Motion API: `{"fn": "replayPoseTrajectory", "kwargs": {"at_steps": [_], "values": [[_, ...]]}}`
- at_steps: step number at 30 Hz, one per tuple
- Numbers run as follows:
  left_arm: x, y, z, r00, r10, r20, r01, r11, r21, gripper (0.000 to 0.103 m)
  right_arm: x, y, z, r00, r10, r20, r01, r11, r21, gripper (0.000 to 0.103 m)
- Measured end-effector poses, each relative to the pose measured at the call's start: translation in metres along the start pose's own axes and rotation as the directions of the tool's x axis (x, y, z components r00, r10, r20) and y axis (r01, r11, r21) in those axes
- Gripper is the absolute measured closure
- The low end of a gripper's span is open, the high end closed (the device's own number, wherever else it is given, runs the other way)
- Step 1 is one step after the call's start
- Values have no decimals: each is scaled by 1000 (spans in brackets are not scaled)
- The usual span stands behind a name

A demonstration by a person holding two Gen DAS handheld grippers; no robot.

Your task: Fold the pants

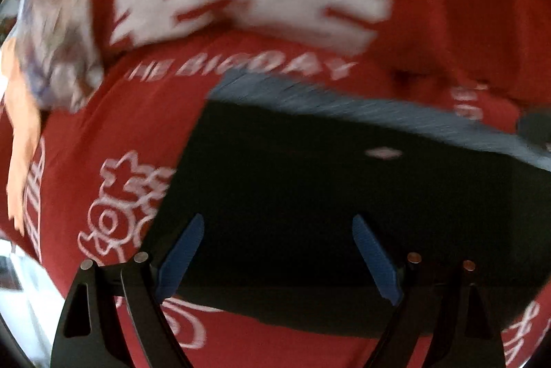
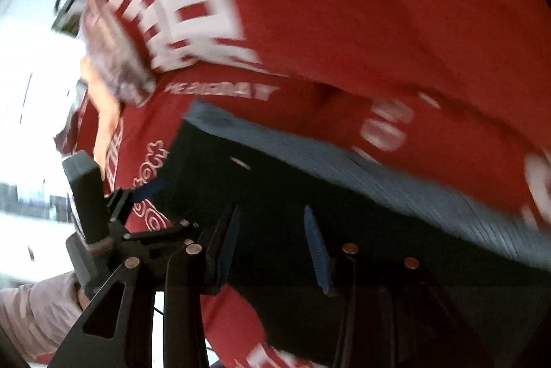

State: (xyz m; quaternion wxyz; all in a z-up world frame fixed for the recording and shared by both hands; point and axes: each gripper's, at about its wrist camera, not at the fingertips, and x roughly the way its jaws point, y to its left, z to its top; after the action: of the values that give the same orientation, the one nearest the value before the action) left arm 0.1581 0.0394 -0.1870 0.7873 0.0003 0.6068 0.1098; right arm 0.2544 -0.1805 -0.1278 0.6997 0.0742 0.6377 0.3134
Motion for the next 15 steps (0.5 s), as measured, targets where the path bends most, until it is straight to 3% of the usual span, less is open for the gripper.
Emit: {"fn": "replayPoseTrajectory", "kwargs": {"at_steps": [3, 6, 9, 15], "values": [[7, 23, -12, 998, -66, 7, 66, 997, -51, 14, 39, 31, 35, 999, 14, -29, -15, 999, -52, 59], [3, 21, -23, 997, -54, 48, 55, 998, -10, 14, 82, 58, 67, 998, 23, -62, -27, 996, -81, 59], [2, 25, -29, 996, -66, 67, 68, 997, -31, 14, 116, 72, 90, 995, 17, -99, -26, 995, -96, 59], [2, 26, -33, 991, -99, 91, 101, 995, -20, 14, 174, 85, 94, 977, -2, -214, -8, 999, -43, 58]]}}
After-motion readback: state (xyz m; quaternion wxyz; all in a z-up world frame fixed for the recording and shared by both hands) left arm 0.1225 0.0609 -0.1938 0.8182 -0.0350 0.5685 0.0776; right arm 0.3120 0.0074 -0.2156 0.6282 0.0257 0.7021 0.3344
